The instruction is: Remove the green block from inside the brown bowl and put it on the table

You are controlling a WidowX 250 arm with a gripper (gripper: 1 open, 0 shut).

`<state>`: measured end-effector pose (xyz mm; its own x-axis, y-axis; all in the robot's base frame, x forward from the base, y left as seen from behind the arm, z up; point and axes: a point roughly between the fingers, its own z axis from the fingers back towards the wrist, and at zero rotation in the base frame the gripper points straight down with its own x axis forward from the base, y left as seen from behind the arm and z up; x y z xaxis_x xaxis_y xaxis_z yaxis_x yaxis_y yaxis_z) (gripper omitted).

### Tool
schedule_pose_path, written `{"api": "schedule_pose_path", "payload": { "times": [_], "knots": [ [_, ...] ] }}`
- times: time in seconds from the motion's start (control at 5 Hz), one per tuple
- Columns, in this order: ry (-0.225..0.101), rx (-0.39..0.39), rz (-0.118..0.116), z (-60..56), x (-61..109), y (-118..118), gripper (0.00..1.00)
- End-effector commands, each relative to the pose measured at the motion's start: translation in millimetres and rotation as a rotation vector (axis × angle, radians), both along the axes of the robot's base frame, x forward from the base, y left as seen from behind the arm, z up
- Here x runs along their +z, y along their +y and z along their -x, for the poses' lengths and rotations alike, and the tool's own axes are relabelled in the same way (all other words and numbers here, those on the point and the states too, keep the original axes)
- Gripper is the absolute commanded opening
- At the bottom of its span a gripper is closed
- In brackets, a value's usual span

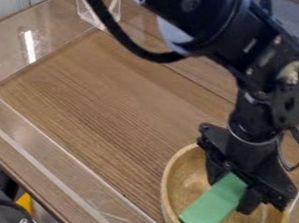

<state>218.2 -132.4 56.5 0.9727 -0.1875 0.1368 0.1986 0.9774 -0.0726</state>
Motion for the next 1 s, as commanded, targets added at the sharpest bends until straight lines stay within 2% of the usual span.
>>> {"api": "schedule_pose_path", "payload": {
  "times": [0.0,0.2,0.6,0.8],
  "knots": [
    [-0.04,-0.01,0.029,-9.8,14.9,6,0.0],
    [-0.034,-0.029,0.036,-13.3,23.0,6,0.0],
    [-0.027,0.006,0.049,-19.9,36.1,16,0.0],
    [-0.021,-0.031,0.054,-13.8,37.0,19,0.0]
  ]
}}
